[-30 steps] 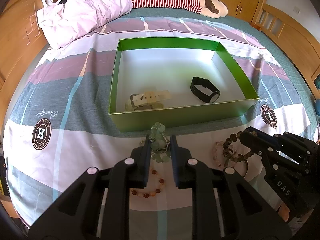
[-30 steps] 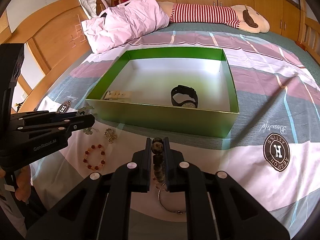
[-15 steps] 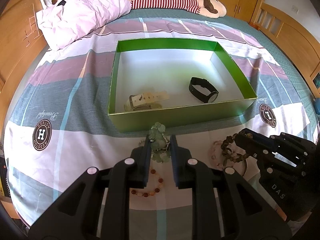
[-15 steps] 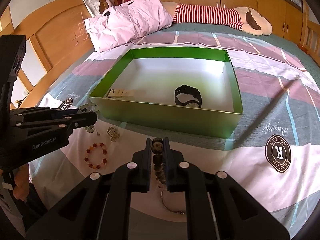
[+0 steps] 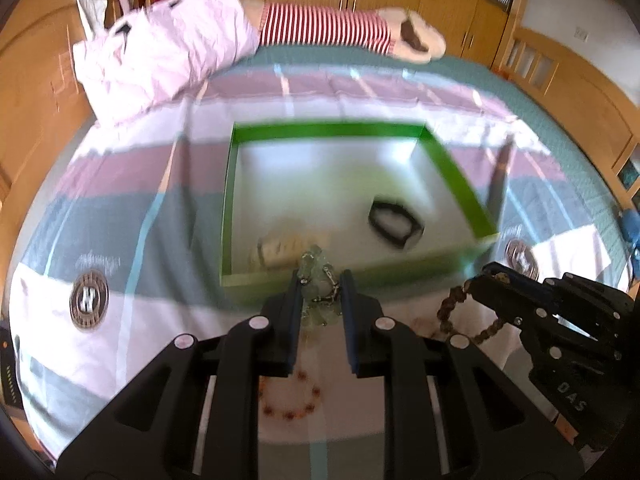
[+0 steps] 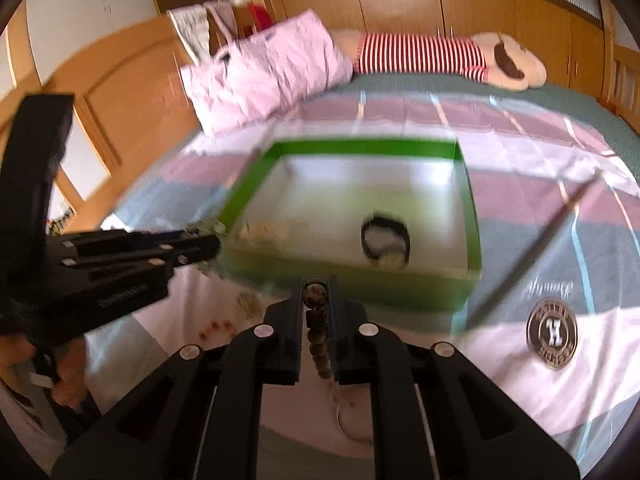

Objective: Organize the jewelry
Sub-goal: 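Lift both bracelets and carry them over the green box with both tools, then open both tools to drop the bracelets into the green box, then move both open tools back toward the remaining jewelry, then lower the left tool over the red-amber bead bracelet while the right tool lowers over the pink bead bracelet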

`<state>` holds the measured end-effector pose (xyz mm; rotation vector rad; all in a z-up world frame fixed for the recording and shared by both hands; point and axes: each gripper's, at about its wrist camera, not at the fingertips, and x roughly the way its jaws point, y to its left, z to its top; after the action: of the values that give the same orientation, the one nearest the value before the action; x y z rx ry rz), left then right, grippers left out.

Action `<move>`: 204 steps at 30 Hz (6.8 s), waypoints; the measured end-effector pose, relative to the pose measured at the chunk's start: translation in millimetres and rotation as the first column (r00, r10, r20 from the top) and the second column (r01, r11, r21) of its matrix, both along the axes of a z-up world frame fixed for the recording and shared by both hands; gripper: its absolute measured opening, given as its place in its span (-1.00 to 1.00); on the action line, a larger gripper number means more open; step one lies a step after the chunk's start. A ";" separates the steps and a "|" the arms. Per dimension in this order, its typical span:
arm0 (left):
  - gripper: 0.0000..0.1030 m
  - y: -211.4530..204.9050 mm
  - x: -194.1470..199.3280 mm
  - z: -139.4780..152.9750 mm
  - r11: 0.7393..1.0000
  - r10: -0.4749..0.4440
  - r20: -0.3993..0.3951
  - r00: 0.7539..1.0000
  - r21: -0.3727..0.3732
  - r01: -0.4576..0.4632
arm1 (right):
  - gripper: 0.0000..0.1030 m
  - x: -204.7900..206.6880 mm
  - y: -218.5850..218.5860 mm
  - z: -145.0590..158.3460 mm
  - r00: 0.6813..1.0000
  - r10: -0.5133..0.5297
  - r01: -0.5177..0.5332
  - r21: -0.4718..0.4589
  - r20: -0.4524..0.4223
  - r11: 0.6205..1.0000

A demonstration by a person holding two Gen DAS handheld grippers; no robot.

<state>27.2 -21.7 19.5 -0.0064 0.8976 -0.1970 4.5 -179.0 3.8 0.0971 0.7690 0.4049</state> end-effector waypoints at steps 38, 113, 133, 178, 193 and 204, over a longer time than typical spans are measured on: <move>0.01 7.5 3.3 7.0 0.984 0.087 0.145 0.986 0.140 -0.108 | 0.35 -0.2 -22.8 -25.2 0.994 -0.076 0.069 -0.082 -0.085 0.994; -0.85 34.7 7.8 -85.3 0.996 0.057 -0.345 0.937 -0.049 -0.078 | -0.85 11.5 3.5 -75.3 0.975 -0.086 0.054 -0.157 -0.203 0.986; -0.21 12.8 15.0 -109.2 0.984 0.123 -0.383 0.916 0.166 -0.063 | -0.24 14.4 -0.1 -100.6 0.958 -0.174 0.088 -0.345 -0.228 0.935; 0.54 5.9 17.2 -120.1 0.959 0.184 -0.358 0.915 0.270 -0.087 | 0.03 16.0 1.6 -107.2 0.953 -0.190 0.096 -0.359 -0.236 0.928; 0.37 12.4 13.0 -119.7 0.968 0.195 -0.363 0.911 0.219 -0.120 | 0.06 15.8 1.5 -108.0 0.953 -0.190 0.097 -0.360 -0.234 0.928; -0.70 4.6 8.5 -112.6 0.987 0.105 -0.386 0.916 0.156 -0.048 | 0.06 15.5 3.7 -108.3 0.956 -0.183 0.089 -0.369 -0.230 0.925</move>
<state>35.8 -17.1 -93.2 0.0545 1.3109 -0.0560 19.9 -175.3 -104.5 -0.1391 1.0789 0.1133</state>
